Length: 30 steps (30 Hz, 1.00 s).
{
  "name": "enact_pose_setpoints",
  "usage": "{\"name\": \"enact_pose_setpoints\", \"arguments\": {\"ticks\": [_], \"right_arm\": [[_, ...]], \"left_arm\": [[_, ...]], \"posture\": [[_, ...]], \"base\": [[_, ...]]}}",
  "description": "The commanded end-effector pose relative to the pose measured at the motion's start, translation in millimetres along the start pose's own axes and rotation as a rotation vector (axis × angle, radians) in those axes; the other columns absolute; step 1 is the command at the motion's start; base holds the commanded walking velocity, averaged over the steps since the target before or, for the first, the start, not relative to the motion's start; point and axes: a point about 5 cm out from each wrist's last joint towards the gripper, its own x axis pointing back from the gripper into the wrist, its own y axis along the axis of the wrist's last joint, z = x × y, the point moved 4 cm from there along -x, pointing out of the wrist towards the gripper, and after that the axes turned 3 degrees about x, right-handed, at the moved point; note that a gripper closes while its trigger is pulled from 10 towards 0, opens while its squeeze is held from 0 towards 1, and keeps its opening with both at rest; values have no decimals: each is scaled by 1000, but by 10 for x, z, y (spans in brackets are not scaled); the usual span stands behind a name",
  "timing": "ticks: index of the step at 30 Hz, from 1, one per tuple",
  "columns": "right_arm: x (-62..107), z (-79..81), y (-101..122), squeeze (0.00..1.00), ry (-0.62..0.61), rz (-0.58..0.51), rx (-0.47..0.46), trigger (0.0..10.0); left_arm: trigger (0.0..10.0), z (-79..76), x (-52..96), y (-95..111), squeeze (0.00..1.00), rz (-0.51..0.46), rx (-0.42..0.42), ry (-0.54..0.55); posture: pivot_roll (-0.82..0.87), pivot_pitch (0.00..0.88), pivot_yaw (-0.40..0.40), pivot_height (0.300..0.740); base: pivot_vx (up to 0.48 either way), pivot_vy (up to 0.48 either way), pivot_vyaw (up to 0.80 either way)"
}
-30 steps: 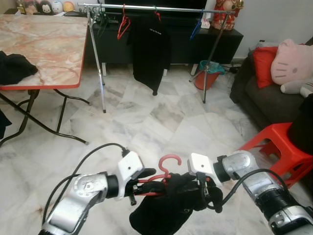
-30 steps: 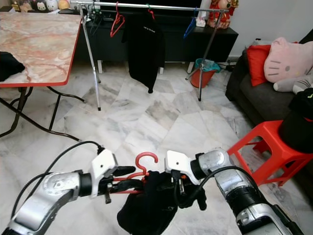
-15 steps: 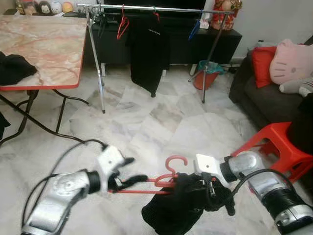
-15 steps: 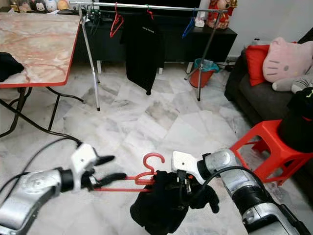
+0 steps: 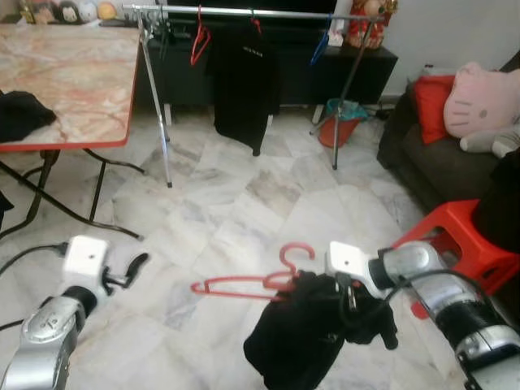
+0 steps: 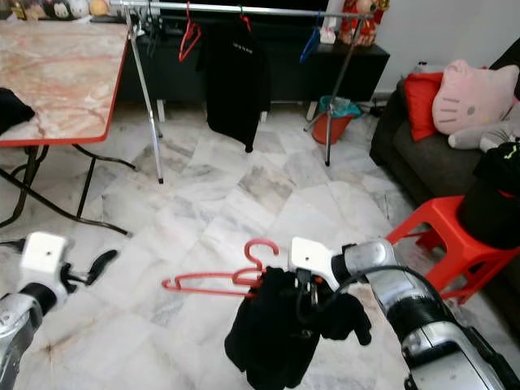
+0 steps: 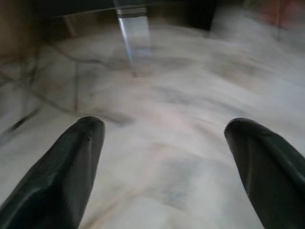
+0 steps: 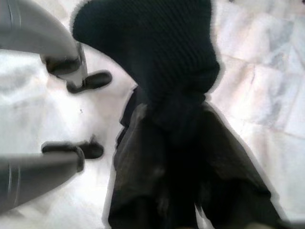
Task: Hang hanger
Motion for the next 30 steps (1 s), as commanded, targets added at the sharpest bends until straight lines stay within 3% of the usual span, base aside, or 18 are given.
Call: {"name": "enact_pose_setpoints", "arguments": {"ticks": [1, 8, 11, 12, 13, 14, 17, 19, 20, 21, 23, 30], "right_arm": [[64, -217, 126, 0, -133, -40, 10, 0], [-107, -327, 391, 0, -205, -104, 13, 0], [-166, -347, 468, 0, -224, -117, 23, 0], [-226, -364, 546, 0, -239, -133, 31, 10000], [-282, -346, 640, 0, -221, -162, 42, 10000], [-282, -346, 640, 0, -221, -162, 42, 10000], [-340, -304, 744, 0, -177, -187, 72, 10000], [-371, -238, 846, 0, -97, -228, 85, 10000], [-371, -238, 846, 0, -97, -228, 85, 10000], [-376, -200, 903, 0, -46, -245, 107, 10000], [-370, -189, 954, 0, -3, -249, 121, 10000], [-329, -154, 1079, 0, 134, -235, 189, 10000]], "left_arm": [[10000, 267, 36, -176, 0, 35, 86, 212], [10000, 329, 147, -543, 0, 144, 146, 345], [10000, 257, 155, -693, 0, 212, 175, 317], [10000, 93, 144, -821, 0, 268, 184, 236], [10000, -96, 139, -849, 0, 269, 162, 121], [10000, -96, 139, -849, 0, 269, 162, 121], [10000, -310, 138, -806, 0, 237, 222, -1], [10000, -511, 146, -756, 0, 217, 259, -139], [10000, -511, 146, -756, 0, 217, 259, -139], [10000, -644, 173, -718, 0, 198, 272, -238], [10000, -755, 221, -673, 0, 176, 316, -333], [10000, -846, 338, -556, 0, 105, 350, -486]], "posture": [[104, 51, -145, 740], [105, 49, -142, 740], [105, 49, -142, 740], [114, 50, -147, 740], [114, 50, -147, 740], [114, 50, -147, 740], [116, 50, -147, 740], [125, 48, -150, 740], [125, 48, -150, 740], [125, 48, -150, 740], [131, 48, -155, 740], [152, 52, -175, 740]], "base": [[0, 0, 0], [0, 0, 0], [0, 0, 0], [0, 0, 0], [0, 0, 0], [0, 0, 0], [0, 0, 0], [0, 0, 0], [0, 0, 0], [0, 0, 0], [0, 0, 0], [0, 0, 0]]}}
